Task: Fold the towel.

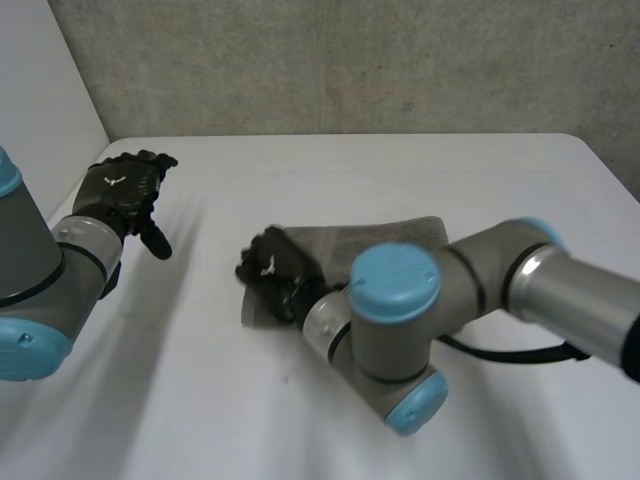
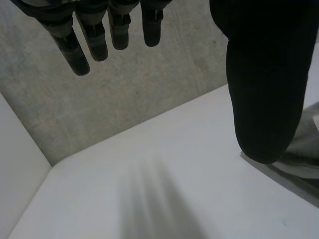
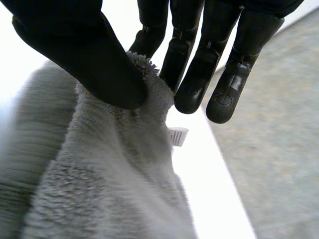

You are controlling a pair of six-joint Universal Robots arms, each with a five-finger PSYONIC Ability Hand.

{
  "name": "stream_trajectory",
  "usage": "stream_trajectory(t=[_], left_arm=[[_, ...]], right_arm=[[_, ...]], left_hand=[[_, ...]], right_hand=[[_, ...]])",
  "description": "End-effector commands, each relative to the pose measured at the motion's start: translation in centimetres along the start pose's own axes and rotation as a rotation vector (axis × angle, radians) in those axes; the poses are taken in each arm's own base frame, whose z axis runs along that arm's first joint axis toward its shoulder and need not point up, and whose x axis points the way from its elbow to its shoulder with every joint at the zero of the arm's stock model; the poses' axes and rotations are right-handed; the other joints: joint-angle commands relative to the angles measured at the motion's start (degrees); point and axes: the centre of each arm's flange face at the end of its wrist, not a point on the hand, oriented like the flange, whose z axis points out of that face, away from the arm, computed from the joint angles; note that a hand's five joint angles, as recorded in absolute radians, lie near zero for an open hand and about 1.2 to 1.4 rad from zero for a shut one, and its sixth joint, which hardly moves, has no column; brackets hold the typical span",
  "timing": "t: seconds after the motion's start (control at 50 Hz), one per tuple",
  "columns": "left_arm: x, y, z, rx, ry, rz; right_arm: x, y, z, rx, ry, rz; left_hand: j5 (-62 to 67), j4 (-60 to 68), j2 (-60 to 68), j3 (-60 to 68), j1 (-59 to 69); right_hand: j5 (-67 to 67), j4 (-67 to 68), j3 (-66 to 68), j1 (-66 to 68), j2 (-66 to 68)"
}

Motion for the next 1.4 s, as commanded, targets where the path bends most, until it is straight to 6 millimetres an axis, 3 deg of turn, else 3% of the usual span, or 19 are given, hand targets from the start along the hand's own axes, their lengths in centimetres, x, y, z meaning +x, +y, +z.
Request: stream_trajectory(t=[0.02,0.06,0.1,0.12,0.14,0.18,0.2,0.24,0.3,0.34,0.36,0.46,0.66,0.92,1.0,1.02,1.18,1.3,1.4], left_arm=[[0.5,0.6,0.2,-0.015,0.013,0.003],[0.5,0.6,0.2,-0.014,0.015,0.003],[0.6,0.6,0.3,-0.010,0.017,0.003],[0.9,0.4,0.3,-0.003,0.024,0.004],[1.1,0.1,0.3,0.008,0.030,0.005],[1.4,-0.2,0.3,0.019,0.036,0.005],[1.6,-0.5,0.3,0.029,0.042,0.004],[1.9,-0.8,0.3,0.039,0.050,0.005],[2.7,-1.3,0.1,0.054,0.071,0.007],[3.2,-1.4,0.0,0.059,0.085,0.007],[3.8,-1.4,-0.1,0.062,0.100,0.003],[5.8,-1.2,-0.3,0.060,0.153,-0.031],[7.6,-0.9,-0.6,0.050,0.195,-0.090],[8.0,-1.1,-1.8,-0.011,0.216,-0.137],[8.0,-1.0,-1.8,-0.026,0.215,-0.152],[8.0,-1.0,-1.8,-0.026,0.215,-0.152],[7.5,-1.7,-1.8,-0.010,0.204,-0.158],[7.1,-2.6,-2.2,0.016,0.199,-0.160],[7.0,-3.1,-2.4,0.028,0.197,-0.162]], right_arm=[[-0.9,0.0,-0.5,-0.017,-0.027,0.020],[0.3,-0.9,-0.7,-0.002,0.003,0.039],[1.8,-1.8,-1.1,0.011,0.038,0.078],[3.6,-2.0,-1.6,0.011,0.079,0.138],[3.7,-2.0,-1.6,0.011,0.080,0.139],[8.4,-1.6,-3.2,0.000,0.182,0.292],[8.4,-1.6,-3.2,0.000,0.182,0.293],[11.4,-1.4,-5.3,0.001,0.251,0.438],[12.3,-1.0,-6.2,-0.016,0.273,0.498],[13.7,1.1,-8.1,-0.089,0.316,0.586],[13.7,1.1,-8.1,-0.089,0.316,0.587],[13.4,6.1,-11.3,-0.292,0.343,0.668],[12.2,11.3,-14.3,-0.401,0.335,0.719],[10.7,13.6,-13.5,-0.371,0.317,0.716],[10.5,14.1,-13.4,-0.381,0.315,0.720],[10.7,14.3,-13.5,-0.387,0.329,0.719],[13.4,15.2,-15.3,-0.438,0.447,0.708],[14.8,14.3,-16.9,-0.502,0.437,0.629],[16.7,12.9,-16.4,-0.474,0.437,0.469]], left_hand=[[-0.21,1.13,1.08,1.17,1.46],[-0.21,1.13,1.08,1.17,1.46],[-0.21,1.13,1.08,1.17,1.46],[-0.05,1.30,1.24,1.34,1.63],[-0.05,1.30,1.25,1.34,1.63],[0.12,1.46,1.41,1.51,1.80],[0.12,1.47,1.41,1.51,1.80],[0.12,1.47,1.41,1.51,1.80],[0.29,1.63,1.58,1.68,1.97],[0.46,1.80,1.75,1.85,2.13],[0.62,1.97,1.92,2.01,2.30],[0.63,1.97,1.92,2.02,2.30],[2.14,3.48,3.43,3.53,3.82],[1.64,2.98,2.93,3.02,3.31],[1.47,2.81,2.76,2.86,3.14],[1.47,2.81,2.76,2.86,3.14],[0.96,2.31,2.26,2.35,2.64],[0.46,1.80,1.75,1.85,2.14],[0.12,1.47,1.41,1.51,1.80]], right_hand=[[-50.43,-50.92,-50.87,-60.79,-50.72],[-59.26,-59.75,-59.70,-69.63,-59.55],[-59.26,-59.75,-59.70,-69.63,-59.55],[-59.26,-59.75,-59.70,-69.63,-59.55],[-59.26,-59.75,-59.70,-69.63,-59.55],[-59.26,-59.75,-59.70,-69.63,-59.55],[-59.26,-59.75,-59.70,-69.63,-59.55],[-59.26,-59.75,-59.70,-69.63,-59.55],[-59.26,-59.75,-59.70,-69.63,-59.55],[-59.26,-59.75,-59.70,-69.63,-59.55],[-59.26,-59.75,-59.70,-69.63,-59.55],[-59.26,-59.75,-59.70,-69.63,-59.55],[-41.86,-42.35,-42.30,-52.22,-42.15],[-24.03,-24.53,-24.48,-34.40,-24.33],[-5.01,-5.50,-5.45,-15.38,-5.30],[10.58,10.09,10.14,0.22,10.29],[10.74,10.25,10.30,0.37,10.45],[10.74,10.25,10.30,0.37,10.45],[10.74,10.25,10.30,0.37,10.45]])
